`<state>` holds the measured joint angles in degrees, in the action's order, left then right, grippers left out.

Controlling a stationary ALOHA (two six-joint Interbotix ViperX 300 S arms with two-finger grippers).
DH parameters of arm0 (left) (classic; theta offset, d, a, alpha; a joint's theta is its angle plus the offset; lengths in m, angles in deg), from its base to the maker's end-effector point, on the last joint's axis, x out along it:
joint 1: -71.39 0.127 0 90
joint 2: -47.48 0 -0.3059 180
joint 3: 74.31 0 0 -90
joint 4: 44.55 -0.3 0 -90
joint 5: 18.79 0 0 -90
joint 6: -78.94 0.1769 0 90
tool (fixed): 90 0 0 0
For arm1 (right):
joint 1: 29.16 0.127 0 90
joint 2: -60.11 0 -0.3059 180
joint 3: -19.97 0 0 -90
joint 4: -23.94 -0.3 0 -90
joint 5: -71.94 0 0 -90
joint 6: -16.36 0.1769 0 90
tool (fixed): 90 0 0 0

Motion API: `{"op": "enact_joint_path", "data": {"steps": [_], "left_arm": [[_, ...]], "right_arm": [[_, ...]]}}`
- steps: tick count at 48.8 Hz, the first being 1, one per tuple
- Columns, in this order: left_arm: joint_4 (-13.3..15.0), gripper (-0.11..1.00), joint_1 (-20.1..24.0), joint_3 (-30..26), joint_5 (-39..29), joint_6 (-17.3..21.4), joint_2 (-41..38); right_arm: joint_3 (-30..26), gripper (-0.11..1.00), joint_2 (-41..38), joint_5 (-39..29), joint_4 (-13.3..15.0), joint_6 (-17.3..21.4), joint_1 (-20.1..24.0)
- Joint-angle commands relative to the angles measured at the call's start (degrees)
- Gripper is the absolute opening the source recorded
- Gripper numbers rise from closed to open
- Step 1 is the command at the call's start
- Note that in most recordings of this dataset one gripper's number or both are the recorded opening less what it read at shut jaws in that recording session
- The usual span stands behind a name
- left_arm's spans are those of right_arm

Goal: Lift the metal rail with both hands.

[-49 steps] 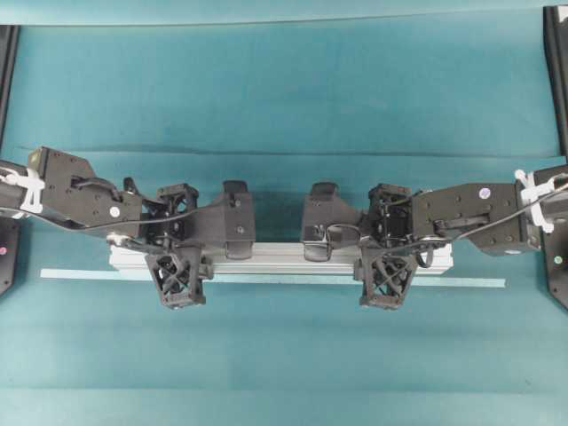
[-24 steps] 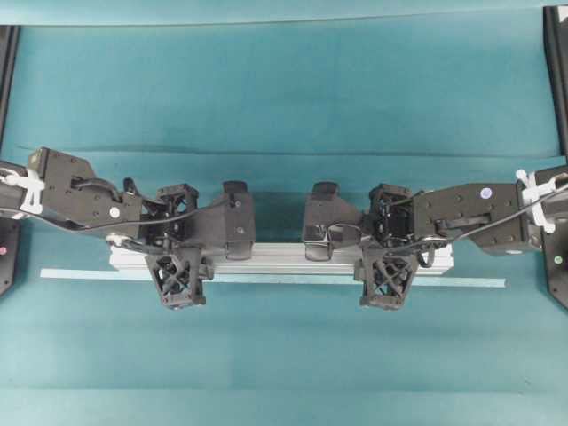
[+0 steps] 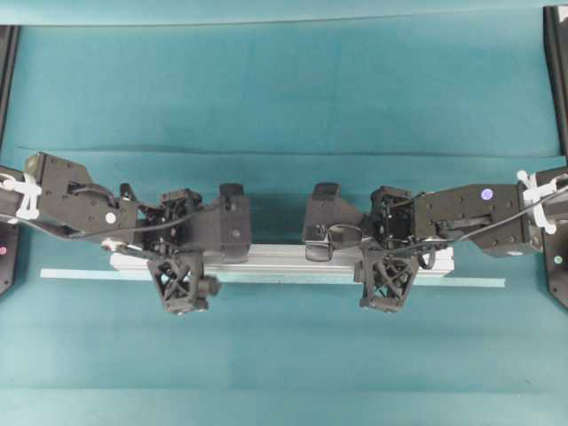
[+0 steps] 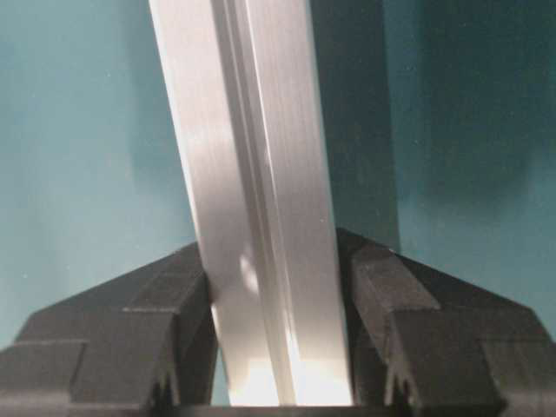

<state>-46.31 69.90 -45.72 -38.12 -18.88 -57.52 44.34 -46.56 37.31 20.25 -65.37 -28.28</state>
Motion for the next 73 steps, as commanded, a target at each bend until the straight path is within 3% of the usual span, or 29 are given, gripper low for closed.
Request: {"op": "enact_joint_path", "data": {"steps": [1, 5, 8, 26, 41, 73], "left_arm": [[0.09, 0.90, 0.00, 0.09, 0.35, 0.62, 1.23], [0.09, 0.85, 0.00, 0.44, 0.35, 0.70, 1.67], [0.09, 0.85, 0.00, 0.53, 0.35, 0.79, 1.85], [0.09, 0.96, 0.09, 0.97, 0.35, 2.90, 4.22], [0.09, 0.96, 0.53, 2.46, 0.35, 5.80, 15.91], [0.09, 0.96, 1.76, 3.08, 1.58, 5.89, 34.98]], "right_arm": [[0.26, 0.72, 0.00, 0.44, -0.18, 0.79, 0.53], [0.70, 0.90, 0.09, 0.26, 0.88, 0.79, 0.53], [0.79, 0.96, 0.18, -0.09, 1.58, 0.88, 0.44], [0.09, 0.95, 2.37, -1.05, 2.20, 0.97, -0.62], [-0.26, 0.95, 11.87, 0.44, 2.20, 0.88, -2.20], [1.49, 0.95, 27.25, 9.58, 2.29, 0.79, -3.25]]}}
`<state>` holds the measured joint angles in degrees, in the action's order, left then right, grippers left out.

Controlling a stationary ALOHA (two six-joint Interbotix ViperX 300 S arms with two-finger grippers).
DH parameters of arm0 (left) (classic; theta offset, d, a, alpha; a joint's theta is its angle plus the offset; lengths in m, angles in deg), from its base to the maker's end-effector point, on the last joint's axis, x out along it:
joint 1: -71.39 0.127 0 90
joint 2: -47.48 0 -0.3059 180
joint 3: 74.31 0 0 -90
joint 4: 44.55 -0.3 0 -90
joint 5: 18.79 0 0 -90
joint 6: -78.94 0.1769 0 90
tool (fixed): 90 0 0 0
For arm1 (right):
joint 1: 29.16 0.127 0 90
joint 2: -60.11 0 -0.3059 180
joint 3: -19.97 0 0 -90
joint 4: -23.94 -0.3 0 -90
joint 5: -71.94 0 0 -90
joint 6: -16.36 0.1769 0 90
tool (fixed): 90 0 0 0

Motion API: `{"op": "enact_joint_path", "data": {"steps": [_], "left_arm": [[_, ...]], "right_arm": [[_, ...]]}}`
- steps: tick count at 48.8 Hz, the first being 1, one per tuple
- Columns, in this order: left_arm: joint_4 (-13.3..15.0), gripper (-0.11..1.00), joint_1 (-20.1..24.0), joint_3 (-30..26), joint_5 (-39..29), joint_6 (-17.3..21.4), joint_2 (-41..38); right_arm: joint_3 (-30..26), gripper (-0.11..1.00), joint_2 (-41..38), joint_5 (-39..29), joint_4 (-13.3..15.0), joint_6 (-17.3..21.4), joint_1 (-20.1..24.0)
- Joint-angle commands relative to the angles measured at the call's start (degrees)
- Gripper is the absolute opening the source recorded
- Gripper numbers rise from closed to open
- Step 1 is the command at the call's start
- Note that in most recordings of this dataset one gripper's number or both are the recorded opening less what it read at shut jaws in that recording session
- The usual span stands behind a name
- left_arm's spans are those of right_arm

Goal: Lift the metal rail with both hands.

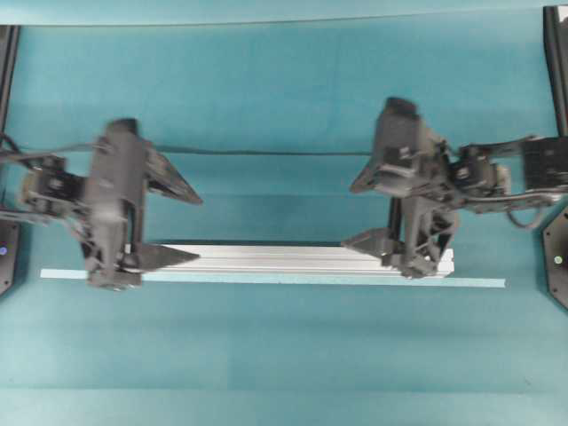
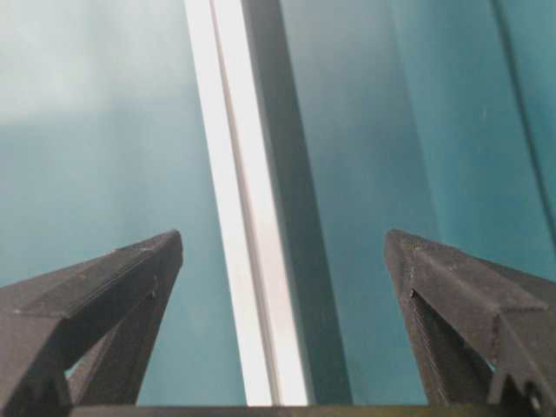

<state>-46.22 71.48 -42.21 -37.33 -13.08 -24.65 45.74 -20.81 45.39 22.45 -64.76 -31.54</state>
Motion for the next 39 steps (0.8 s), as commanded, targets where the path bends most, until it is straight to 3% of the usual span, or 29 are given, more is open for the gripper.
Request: {"op": "enact_joint_path", "data": {"steps": [1, 22, 39], "left_arm": [[0.00, 0.96, 0.18, -0.35, 0.79, 0.09, 2.55], [0.00, 0.96, 0.18, 1.76, 2.29, 0.00, 10.90], [0.09, 0.96, -0.26, 3.78, 2.37, -0.53, 19.42]], "right_arm": [[0.35, 0.95, 1.93, 1.85, 0.09, 0.18, 0.00], [7.12, 0.95, 14.15, 10.11, 0.00, 0.35, -0.79], [10.02, 0.95, 23.82, 9.40, 0.00, 0.44, -1.14]]}}
